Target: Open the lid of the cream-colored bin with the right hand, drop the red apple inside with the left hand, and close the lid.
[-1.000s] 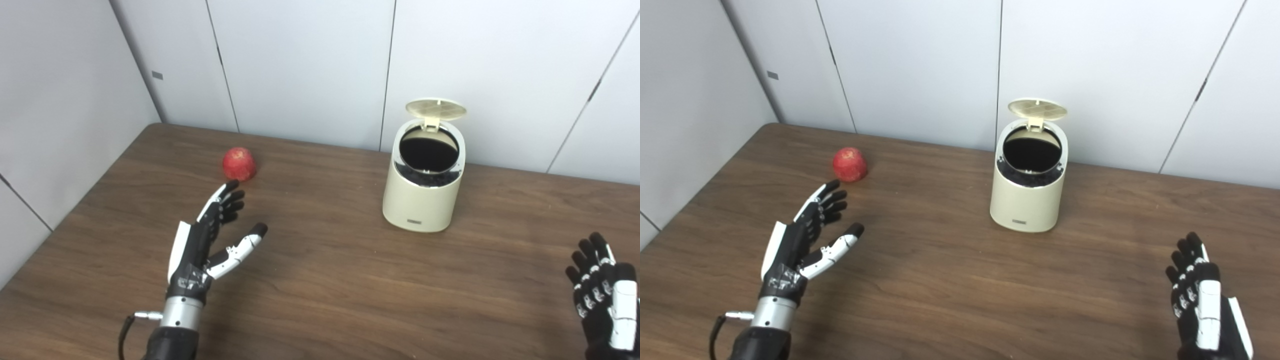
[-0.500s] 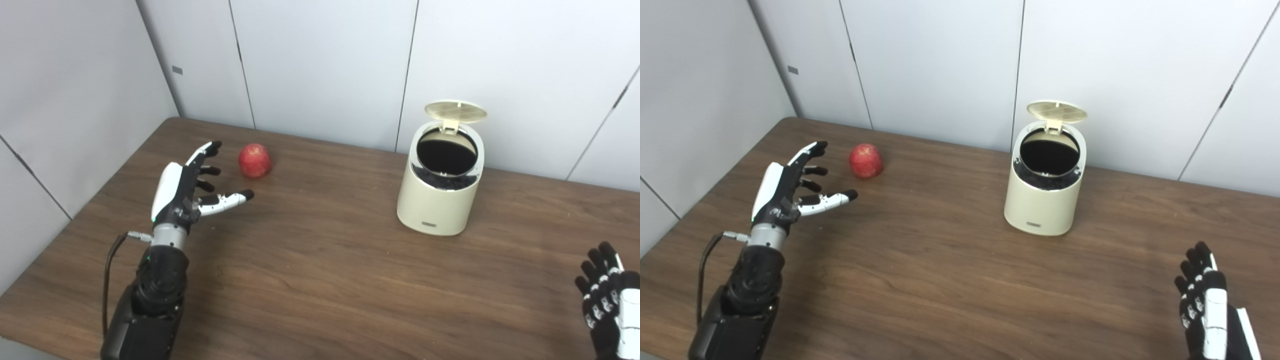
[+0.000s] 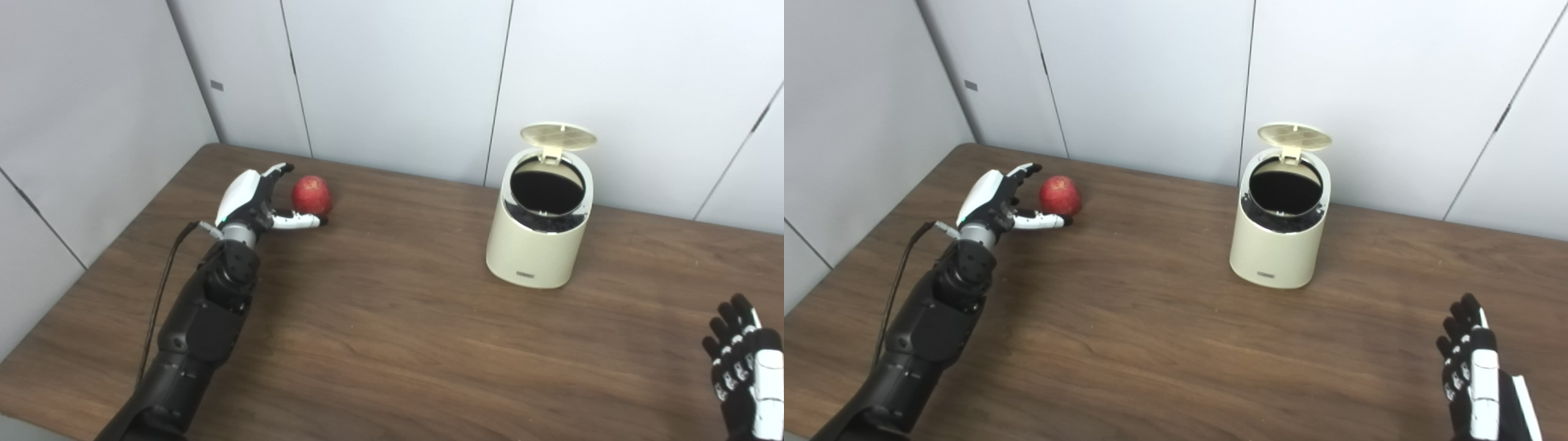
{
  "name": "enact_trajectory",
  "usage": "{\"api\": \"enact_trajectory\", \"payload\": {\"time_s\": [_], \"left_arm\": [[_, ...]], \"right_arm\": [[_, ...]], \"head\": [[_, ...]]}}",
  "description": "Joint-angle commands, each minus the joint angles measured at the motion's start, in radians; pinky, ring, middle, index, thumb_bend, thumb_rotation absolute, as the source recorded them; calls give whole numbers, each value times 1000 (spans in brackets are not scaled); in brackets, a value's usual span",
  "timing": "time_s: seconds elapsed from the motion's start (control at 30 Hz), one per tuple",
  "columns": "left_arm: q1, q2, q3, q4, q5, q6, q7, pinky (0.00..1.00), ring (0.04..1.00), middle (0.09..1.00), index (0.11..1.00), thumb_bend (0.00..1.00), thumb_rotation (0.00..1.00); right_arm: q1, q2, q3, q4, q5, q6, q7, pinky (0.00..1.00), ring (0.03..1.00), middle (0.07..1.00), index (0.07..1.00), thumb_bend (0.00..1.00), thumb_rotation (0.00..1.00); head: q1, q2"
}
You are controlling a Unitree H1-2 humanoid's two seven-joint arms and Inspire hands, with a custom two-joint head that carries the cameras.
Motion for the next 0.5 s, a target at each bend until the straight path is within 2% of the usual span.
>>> {"api": "enact_trajectory", "payload": {"time_s": [0.0,0.13,0.23,0.37,0.47], "left_arm": [[-84,48,-10,24,8,-15,-6,761,908,948,917,919,273],[-144,65,-54,100,19,-4,-32,698,880,952,898,934,247],[-182,83,-100,137,38,29,-66,801,954,968,918,929,271],[-218,98,-147,145,70,90,-107,819,987,997,974,929,250],[-234,117,-183,143,99,97,-135,820,971,983,941,914,229]], "right_arm": [[-12,2,3,-41,-6,-15,-4,996,1000,1000,1000,408,1000],[-16,7,11,-38,-23,-26,-8,954,1000,1000,1000,379,1000],[-17,13,13,-41,-26,-24,-10,970,1000,999,1000,399,1000],[-17,20,12,-45,-31,-21,-18,997,1000,992,1000,403,1000],[-17,23,11,-49,-29,-15,-18,999,1000,994,1000,408,1000]], "head": [[-2,1],[-9,-2],[-11,-2],[-10,-1],[-8,-1]]}}
